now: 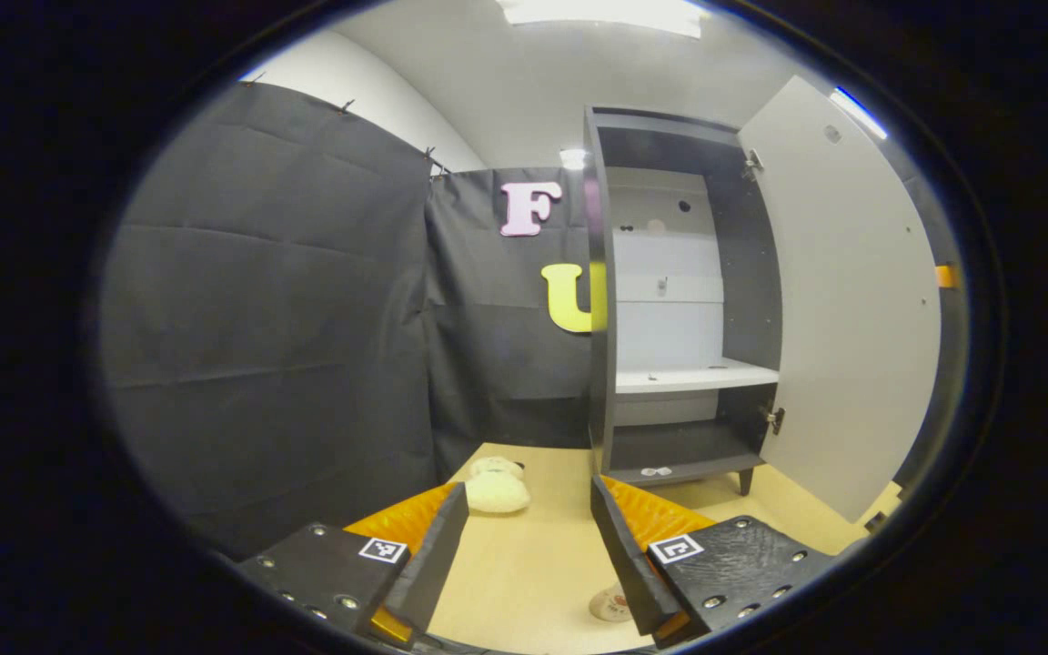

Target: Open the cabinet door with the right hand, grasp the bottle in the cabinet with the left hand and place it on the coaster, then close the cabinet door with the right hand.

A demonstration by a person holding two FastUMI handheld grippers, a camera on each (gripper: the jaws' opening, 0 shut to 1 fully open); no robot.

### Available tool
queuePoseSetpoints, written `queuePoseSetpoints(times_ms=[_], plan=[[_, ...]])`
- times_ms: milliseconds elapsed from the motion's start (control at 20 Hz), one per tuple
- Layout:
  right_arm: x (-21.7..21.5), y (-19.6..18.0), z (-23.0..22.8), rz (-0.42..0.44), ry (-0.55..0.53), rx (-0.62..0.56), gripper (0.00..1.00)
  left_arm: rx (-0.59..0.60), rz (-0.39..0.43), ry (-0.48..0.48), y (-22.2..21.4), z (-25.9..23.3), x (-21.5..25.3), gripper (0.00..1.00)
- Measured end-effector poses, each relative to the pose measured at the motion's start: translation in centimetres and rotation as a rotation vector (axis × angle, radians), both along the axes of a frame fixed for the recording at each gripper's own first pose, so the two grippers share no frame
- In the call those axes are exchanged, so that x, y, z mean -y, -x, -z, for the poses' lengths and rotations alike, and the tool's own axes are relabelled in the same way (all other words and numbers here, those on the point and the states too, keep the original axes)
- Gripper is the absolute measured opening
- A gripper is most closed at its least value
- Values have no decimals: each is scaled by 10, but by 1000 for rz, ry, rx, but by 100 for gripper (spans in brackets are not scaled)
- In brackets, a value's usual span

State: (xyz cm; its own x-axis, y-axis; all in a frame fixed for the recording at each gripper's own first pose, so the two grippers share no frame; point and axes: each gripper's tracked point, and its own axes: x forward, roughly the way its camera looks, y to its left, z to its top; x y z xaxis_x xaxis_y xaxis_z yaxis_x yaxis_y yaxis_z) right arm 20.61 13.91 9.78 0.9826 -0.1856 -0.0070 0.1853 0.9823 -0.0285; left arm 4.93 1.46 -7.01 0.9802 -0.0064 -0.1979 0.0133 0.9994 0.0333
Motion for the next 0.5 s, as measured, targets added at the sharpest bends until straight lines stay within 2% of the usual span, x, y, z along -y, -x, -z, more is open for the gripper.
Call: queuePoseSetpoints(times_ms=[50, 100, 250, 450, 500], plan=[[-3, 0, 0, 7, 0, 0, 93, -3, -2, 9, 0, 1, -7, 84], [-6, 2, -1, 13, 4, 2, 92, -7, -2, 19, -1, 3, -13, 81], [-21, 4, -1, 9, 9, 2, 92, -13, 1, 30, -3, 8, -25, 81], [-41, 7, -2, 0, 2, 8, 92, -15, 11, 32, -3, 14, -36, 81], [-46, 9, -3, -2, 3, 9, 92, -14, 12, 32, -4, 15, -39, 84]])
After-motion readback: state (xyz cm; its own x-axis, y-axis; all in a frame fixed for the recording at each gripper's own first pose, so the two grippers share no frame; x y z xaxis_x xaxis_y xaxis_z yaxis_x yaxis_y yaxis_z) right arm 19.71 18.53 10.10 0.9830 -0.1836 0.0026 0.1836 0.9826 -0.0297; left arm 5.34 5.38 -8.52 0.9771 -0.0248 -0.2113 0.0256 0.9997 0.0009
